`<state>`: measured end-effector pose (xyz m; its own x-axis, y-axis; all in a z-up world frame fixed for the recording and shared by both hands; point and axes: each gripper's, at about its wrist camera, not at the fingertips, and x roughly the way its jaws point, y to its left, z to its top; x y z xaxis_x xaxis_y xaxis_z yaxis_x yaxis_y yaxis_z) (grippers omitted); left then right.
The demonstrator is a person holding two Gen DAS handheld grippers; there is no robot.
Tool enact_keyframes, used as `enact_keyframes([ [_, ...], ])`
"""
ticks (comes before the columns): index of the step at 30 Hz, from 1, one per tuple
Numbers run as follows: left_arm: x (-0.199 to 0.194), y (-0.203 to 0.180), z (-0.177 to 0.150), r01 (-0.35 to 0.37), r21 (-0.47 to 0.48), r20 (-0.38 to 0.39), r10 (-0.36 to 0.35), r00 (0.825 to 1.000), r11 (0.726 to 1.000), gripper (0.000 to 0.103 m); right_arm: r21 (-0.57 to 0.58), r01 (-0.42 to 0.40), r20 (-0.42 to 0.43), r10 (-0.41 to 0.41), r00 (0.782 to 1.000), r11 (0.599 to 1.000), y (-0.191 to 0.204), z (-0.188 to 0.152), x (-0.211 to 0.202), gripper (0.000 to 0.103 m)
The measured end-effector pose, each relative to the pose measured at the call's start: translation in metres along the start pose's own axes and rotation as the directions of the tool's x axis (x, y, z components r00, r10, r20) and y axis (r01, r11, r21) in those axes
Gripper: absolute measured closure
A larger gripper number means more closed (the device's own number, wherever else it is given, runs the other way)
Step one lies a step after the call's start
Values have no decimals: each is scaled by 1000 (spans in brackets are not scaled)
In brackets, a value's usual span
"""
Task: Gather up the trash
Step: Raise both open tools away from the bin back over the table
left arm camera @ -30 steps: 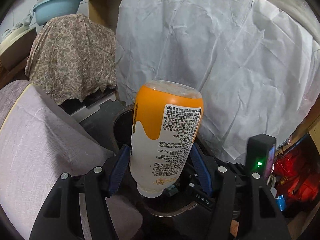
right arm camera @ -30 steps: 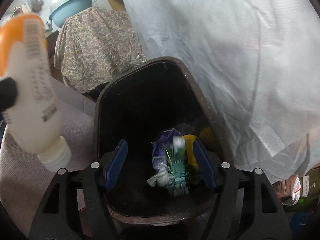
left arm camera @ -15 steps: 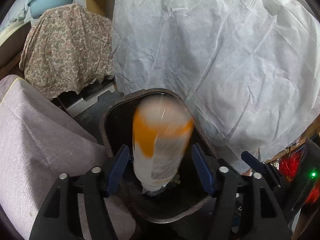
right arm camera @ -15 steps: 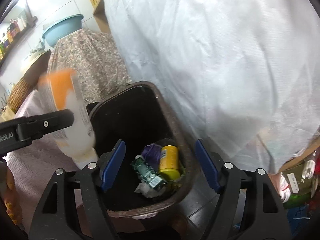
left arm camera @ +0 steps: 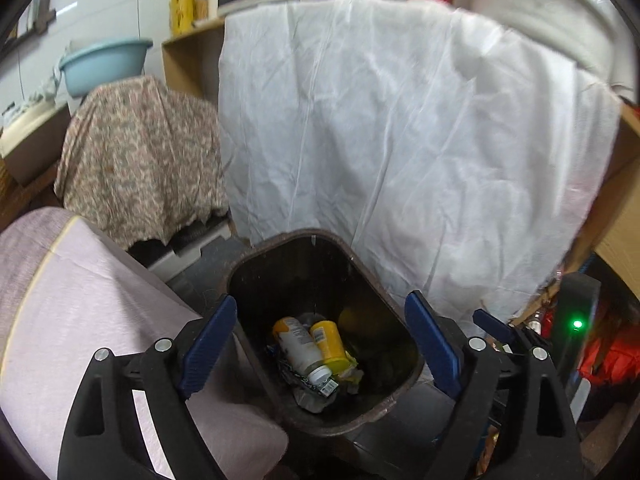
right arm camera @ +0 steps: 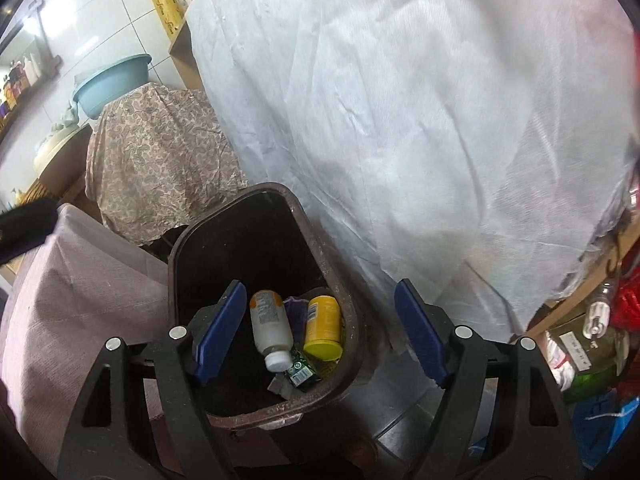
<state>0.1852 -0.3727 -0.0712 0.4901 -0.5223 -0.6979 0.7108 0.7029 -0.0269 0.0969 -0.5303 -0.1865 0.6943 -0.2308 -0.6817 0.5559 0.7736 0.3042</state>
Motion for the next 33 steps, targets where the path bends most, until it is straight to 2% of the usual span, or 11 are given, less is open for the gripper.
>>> enact_keyframes([
  [3,-29,0,-5,2,21,48,-3,999,1000,14,-52,17,30,-15,999,999,16,-3,-24,23],
  [6,-61,3,-14,-13,45,108,8,994,999,10,-144,54,111,-38,993,988,43,-8,-61,16],
  [9,-101,14,-28,-36,40,170,29,985,999,7,-165,45,176,-16,984,985,62,-14,-94,9],
  [12,-141,28,-44,-69,32,231,59,971,997,6,-179,25,259,22,966,984,79,-21,-137,6],
  [15,-181,40,-63,-138,28,302,124,945,990,6,-220,23,369,61,927,975,99,-32,-186,6],
  [17,-205,49,-81,-188,18,337,171,926,982,6,-248,19,399,84,913,969,110,-38,-206,6],
  [21,-240,64,-109,-236,-38,369,233,900,971,6,-306,-11,439,151,886,952,135,-54,-241,6],
  [25,-271,76,-140,-309,-140,426,339,839,941,5,-377,-98,439,271,857,921,155,-74,-260,6],
  [26,-278,78,-148,-314,-168,432,356,828,934,5,-398,-127,432,308,848,909,159,-82,-265,6],
  [29,-291,83,-164,-334,-228,427,402,810,915,5,-427,-162,416,352,839,890,171,-100,-274,6],
  [33,-307,91,-183,-377,-318,417,486,768,870,5,-477,-171,405,388,828,862,192,-119,-285,6],
])
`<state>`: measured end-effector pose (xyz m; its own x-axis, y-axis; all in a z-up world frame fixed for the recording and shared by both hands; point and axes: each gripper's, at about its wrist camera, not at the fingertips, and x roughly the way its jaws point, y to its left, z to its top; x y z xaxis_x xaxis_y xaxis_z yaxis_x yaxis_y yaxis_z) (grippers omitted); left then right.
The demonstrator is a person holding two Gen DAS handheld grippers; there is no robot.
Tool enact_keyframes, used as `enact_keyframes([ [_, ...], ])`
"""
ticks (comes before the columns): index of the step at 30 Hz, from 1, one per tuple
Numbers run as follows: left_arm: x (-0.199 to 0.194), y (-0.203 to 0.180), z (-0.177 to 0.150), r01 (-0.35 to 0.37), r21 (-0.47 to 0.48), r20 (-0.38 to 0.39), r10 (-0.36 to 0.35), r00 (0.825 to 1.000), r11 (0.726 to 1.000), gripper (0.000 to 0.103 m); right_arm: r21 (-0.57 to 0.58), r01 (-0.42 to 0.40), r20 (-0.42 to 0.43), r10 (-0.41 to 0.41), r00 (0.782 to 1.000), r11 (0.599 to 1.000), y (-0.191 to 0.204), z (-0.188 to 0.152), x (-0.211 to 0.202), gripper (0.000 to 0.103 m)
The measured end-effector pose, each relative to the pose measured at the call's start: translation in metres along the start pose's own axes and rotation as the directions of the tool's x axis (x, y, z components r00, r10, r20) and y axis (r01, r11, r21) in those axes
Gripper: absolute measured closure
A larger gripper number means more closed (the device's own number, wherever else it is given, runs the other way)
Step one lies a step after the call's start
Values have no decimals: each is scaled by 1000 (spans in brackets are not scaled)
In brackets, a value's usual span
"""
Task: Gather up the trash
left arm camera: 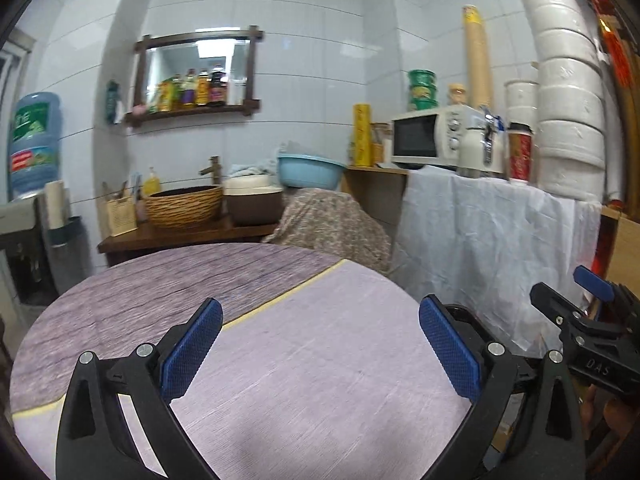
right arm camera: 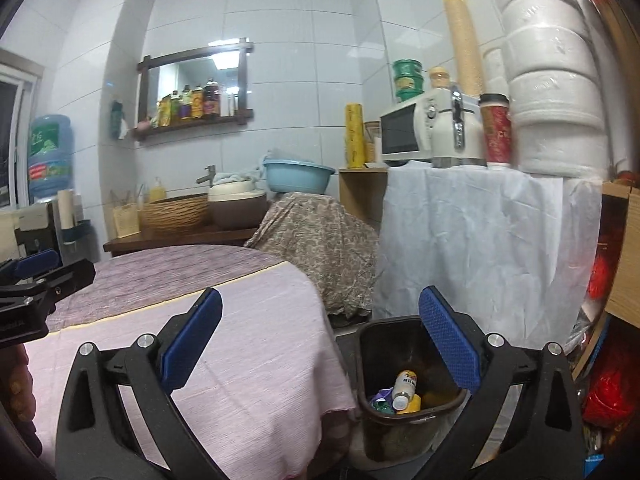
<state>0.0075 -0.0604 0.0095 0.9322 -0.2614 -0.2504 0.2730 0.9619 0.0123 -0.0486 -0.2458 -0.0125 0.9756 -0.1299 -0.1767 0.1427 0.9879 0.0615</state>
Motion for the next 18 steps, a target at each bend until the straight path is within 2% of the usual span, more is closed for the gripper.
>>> enact_keyframes([
  [7,-23,22,-5,-76,-58,38,78,996,995,5,-32,-63,7,64,998,997,25,1,-12,6],
  [11,-27,22,-8,-85,-59,37,87,995,995,5,-29,-84,4,84,996,996,32,-1,-17,6],
  [18,-29,25,-10,-92,-88,36,95,995,992,6,-42,-75,20,76,997,996,35,0,-23,6],
])
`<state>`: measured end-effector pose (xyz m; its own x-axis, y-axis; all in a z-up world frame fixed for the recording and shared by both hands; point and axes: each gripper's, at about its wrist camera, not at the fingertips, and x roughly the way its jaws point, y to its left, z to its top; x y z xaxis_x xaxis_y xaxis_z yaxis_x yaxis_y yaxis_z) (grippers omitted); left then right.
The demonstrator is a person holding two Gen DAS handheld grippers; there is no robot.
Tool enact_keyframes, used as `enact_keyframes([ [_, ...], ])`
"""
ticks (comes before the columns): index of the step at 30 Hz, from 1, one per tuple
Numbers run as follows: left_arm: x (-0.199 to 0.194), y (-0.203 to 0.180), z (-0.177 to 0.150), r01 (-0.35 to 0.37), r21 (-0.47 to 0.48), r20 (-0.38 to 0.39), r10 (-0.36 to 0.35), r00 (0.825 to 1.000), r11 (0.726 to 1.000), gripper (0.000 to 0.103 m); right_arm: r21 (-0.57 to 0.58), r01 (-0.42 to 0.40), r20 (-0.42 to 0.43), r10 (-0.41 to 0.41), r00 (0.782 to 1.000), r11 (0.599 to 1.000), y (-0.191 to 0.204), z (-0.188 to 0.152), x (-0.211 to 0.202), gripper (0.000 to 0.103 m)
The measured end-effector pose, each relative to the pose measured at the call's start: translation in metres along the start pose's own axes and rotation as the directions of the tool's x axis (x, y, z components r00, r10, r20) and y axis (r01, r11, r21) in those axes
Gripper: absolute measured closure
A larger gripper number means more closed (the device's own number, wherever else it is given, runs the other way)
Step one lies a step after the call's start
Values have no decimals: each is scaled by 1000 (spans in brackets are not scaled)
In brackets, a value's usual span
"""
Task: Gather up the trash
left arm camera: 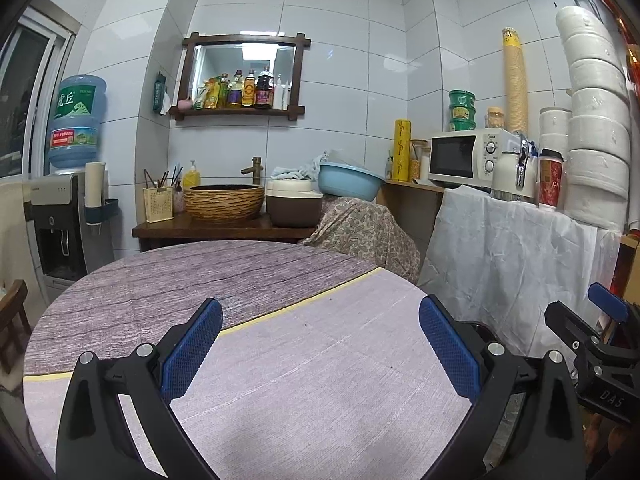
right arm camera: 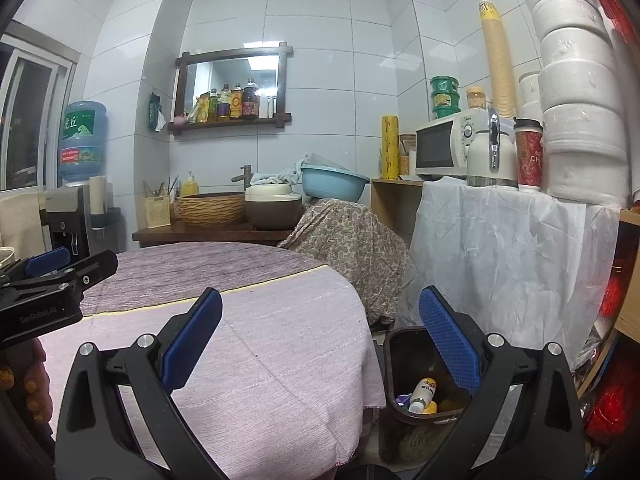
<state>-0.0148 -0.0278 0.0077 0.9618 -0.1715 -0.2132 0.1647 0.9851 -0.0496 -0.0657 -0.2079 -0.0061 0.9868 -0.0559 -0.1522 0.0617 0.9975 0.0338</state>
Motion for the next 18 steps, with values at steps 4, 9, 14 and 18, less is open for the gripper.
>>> enact_keyframes([
  [4,-1,-1,0,-7,7,6,7,1000,1000,5,1,7,-3,-7,1000,1000,-2,0,0,6],
  [9,0,0,-1,-7,3,1,7,1000,1000,5,3,5,-5,-5,1000,1000,-4,0,1,6],
  [14,-1,4,0,-19,0,3,19,1000,1000,5,4,10,-10,-10,1000,1000,-3,-1,1,6],
  [18,0,7,1,-21,-7,-1,21,1000,1000,5,2,12,-12,-12,1000,1000,-2,-1,1,6],
])
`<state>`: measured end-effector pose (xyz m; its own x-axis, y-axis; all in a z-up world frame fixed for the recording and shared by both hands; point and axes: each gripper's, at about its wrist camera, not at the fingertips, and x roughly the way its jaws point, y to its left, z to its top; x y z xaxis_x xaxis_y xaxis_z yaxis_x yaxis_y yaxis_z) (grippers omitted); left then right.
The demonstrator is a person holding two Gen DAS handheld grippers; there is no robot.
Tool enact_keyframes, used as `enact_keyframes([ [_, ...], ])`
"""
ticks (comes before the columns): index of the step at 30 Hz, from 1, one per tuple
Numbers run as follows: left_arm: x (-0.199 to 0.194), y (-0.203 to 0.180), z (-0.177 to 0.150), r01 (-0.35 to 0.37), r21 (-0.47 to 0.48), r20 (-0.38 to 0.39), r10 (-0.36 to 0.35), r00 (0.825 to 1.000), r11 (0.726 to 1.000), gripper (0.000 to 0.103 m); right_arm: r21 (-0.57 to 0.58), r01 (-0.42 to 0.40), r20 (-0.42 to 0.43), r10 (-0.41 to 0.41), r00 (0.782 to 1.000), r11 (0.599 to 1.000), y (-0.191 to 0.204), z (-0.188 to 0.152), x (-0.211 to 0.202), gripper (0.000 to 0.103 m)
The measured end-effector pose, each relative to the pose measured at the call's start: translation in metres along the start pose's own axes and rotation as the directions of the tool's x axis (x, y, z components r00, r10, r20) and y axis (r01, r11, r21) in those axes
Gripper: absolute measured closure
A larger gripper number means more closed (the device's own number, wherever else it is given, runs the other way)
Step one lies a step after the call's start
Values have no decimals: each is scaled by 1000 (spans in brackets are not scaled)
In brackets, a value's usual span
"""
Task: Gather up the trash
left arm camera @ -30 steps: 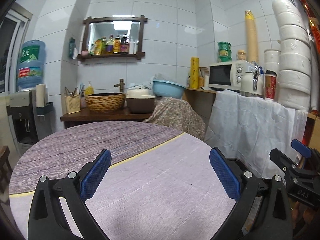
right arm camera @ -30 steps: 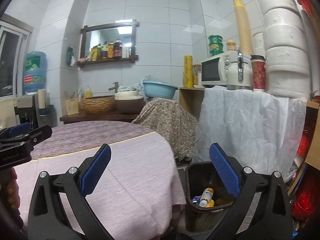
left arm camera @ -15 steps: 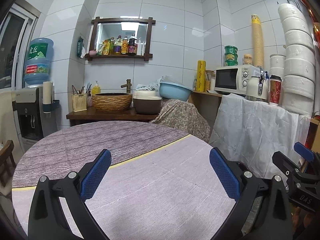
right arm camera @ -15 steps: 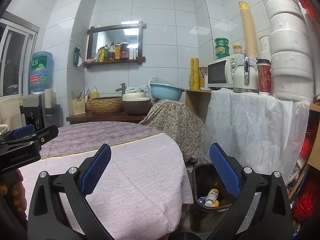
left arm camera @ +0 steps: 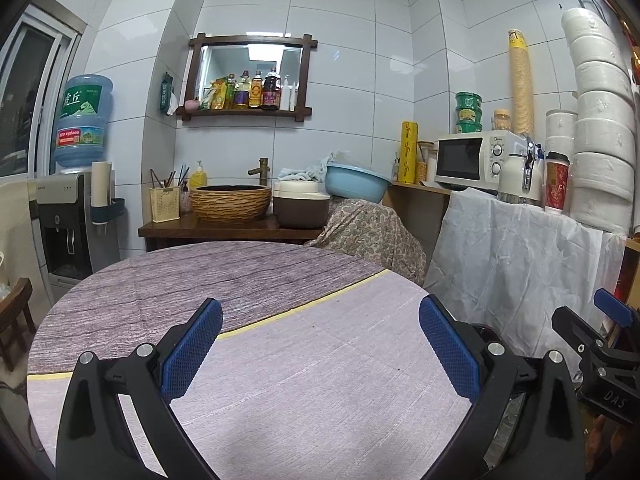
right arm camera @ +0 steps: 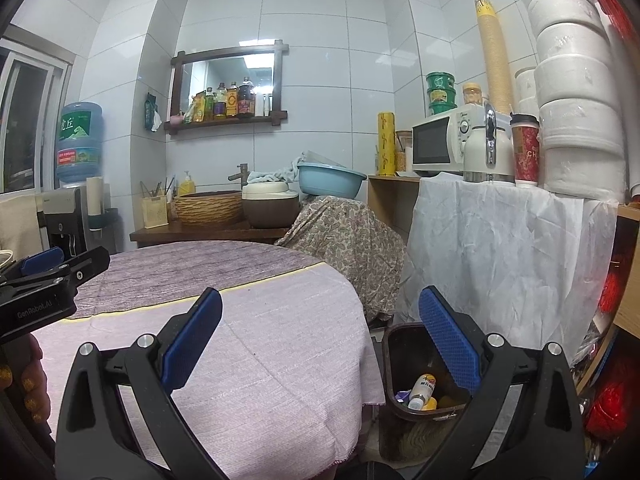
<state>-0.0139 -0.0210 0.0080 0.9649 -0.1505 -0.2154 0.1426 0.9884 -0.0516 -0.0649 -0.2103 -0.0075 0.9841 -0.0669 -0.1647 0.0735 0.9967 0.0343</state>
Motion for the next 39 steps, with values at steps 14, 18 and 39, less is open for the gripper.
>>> enact_keyframes([
  [14,1,3,1,-3,-10,-14,3,1000,1000,5,3,-6,-5,6,1000,1000,0,0,0,6],
  [18,1,2,1,-5,-8,-15,5,1000,1000,5,4,-7,-7,7,1000,1000,-1,0,0,6],
  [39,3,5,-2,0,-8,-27,0,1000,1000,5,13,-4,-9,4,1000,1000,0,0,0,6],
])
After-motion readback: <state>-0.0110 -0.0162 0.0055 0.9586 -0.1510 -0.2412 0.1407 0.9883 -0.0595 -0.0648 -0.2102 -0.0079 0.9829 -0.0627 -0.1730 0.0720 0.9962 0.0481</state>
